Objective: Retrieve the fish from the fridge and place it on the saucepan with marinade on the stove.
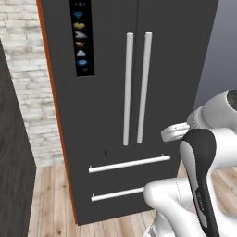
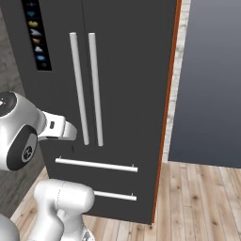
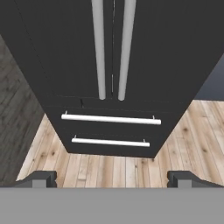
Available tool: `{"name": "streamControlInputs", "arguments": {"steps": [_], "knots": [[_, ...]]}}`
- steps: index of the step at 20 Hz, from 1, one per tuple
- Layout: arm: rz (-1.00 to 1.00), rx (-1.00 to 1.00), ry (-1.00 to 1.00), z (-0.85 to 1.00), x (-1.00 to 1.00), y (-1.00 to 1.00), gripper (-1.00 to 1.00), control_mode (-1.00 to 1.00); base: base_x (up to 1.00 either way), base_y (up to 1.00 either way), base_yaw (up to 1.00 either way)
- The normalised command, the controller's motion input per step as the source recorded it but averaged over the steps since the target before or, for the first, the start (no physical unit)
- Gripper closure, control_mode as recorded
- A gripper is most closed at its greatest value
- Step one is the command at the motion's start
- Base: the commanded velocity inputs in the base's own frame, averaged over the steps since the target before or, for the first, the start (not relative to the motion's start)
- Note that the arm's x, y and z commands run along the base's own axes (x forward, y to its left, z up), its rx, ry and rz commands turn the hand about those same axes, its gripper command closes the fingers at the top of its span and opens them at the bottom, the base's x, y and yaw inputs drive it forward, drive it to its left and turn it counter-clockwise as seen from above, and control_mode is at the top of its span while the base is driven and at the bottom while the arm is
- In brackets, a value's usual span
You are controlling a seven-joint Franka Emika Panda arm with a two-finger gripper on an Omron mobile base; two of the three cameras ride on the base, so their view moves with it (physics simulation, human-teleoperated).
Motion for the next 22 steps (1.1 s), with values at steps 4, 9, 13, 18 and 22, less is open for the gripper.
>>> {"name": "streamControlInputs", "arguments": {"steps": [4, 9, 13, 18, 22], "knots": [[0.0, 0.0, 0.0, 0.0, 0.0, 0.0, -1.0, 1.0, -0.21, 0.03, 0.0], [0.0, 0.0, 0.0, 0.0, 0.0, 0.0, -1.0, 1.0, -0.17, 0.09, 0.0], [0.0, 0.0, 0.0, 0.0, 0.0, 0.0, -1.0, 1.0, -0.08, 0.23, 0.0], [0.0, 0.0, 0.0, 0.0, 0.0, 0.0, -1.0, 1.0, -0.04, 0.4, 0.0], [0.0, 0.0, 0.0, 0.0, 0.0, 0.0, -1.0, 1.0, -0.07, 0.28, 0.0]]}}
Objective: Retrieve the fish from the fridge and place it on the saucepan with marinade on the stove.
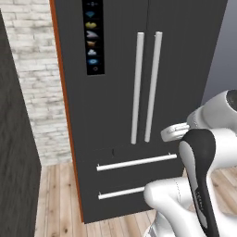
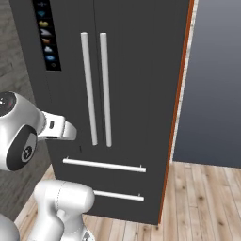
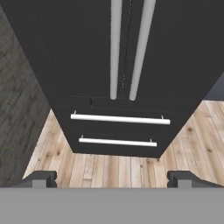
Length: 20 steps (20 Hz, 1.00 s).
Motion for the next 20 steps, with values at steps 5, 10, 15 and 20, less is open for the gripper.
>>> {"name": "streamControlInputs", "arguments": {"steps": [5, 10, 15, 20], "knots": [[0.0, 0.0, 0.0, 0.0, 0.0, 0.0, -1.0, 1.0, -0.02, 0.01, 0.0], [0.0, 0.0, 0.0, 0.0, 0.0, 0.0, -1.0, 1.0, 0.0, 0.0, 0.0], [0.0, 0.0, -0.27, 0.0, 0.08, -0.24, -1.0, -1.0, 0.0, 0.0, 0.0], [0.0, 0.0, -0.33, 0.03, 0.11, -0.43, -1.0, -1.0, 0.0, 0.0, 0.0]]}}
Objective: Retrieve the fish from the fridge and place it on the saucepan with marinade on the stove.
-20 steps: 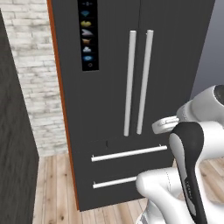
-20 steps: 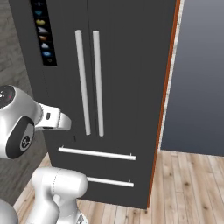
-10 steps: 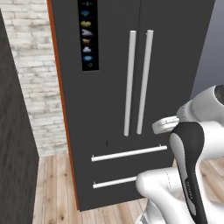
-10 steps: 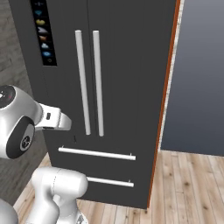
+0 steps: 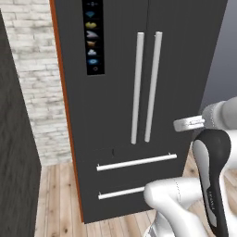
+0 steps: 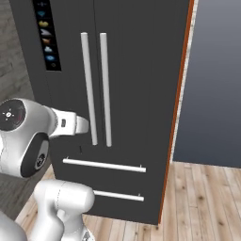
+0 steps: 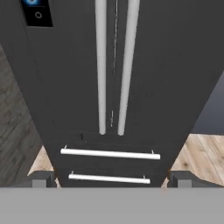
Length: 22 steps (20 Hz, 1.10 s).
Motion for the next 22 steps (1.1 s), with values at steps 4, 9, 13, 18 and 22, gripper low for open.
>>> {"name": "streamControlInputs", "arguments": {"steps": [4, 9, 13, 18, 22], "knots": [[0.0, 0.02, -0.13, 0.29, 0.24, -0.21, -1.0, -1.0, 0.0, 0.0, 0.0], [-0.02, 0.01, -0.08, 0.23, 0.41, 0.0, -1.0, -1.0, 0.0, 0.0, 0.0], [-0.05, 0.0, -0.16, 0.15, 0.4, -0.02, -1.0, -1.0, 0.0, 0.0, 0.0], [-0.02, 0.0, -0.15, 0.06, 0.41, -0.05, -1.0, -1.0, 0.0, 0.0, 0.0], [-0.01, 0.0, -0.05, 0.09, 0.44, -0.02, -1.0, -1.0, 0.0, 0.0, 0.0]]}}
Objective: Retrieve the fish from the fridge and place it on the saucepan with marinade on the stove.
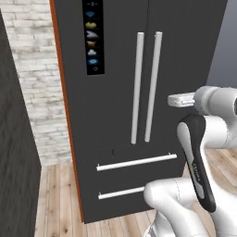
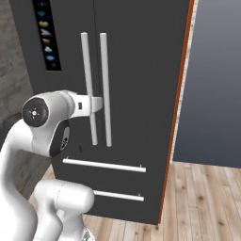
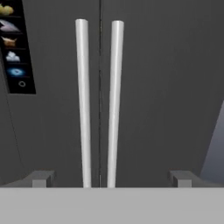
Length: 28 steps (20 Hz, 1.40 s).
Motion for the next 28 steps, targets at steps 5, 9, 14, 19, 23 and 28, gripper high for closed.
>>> {"name": "streamControlInputs", "arguments": {"steps": [5, 9, 14, 19, 23, 28], "knots": [[0.0, 0.0, 0.0, 0.03, 0.62, -0.04, -1.0, -1.0, 0.0, 0.0, 0.0], [0.0, 0.0, 0.0, 0.03, 0.55, -0.18, -1.0, -1.0, 0.0, 0.0, 0.0], [0.0, 0.0, -0.02, 0.0, 0.67, -0.11, -1.0, -1.0, 0.0, 0.0, 0.0], [0.0, 0.0, -0.05, 0.0, 0.65, 0.0, -1.0, -1.0, 0.0, 0.0, 0.0], [0.0, 0.0, 0.0, 0.0, 0.63, 0.0, -1.0, -1.0, 0.0, 0.0, 0.0], [0.0, 0.0, 0.0, 0.0, 0.69, 0.0, -1.0, -1.0, 0.0, 0.0, 0.0]]}}
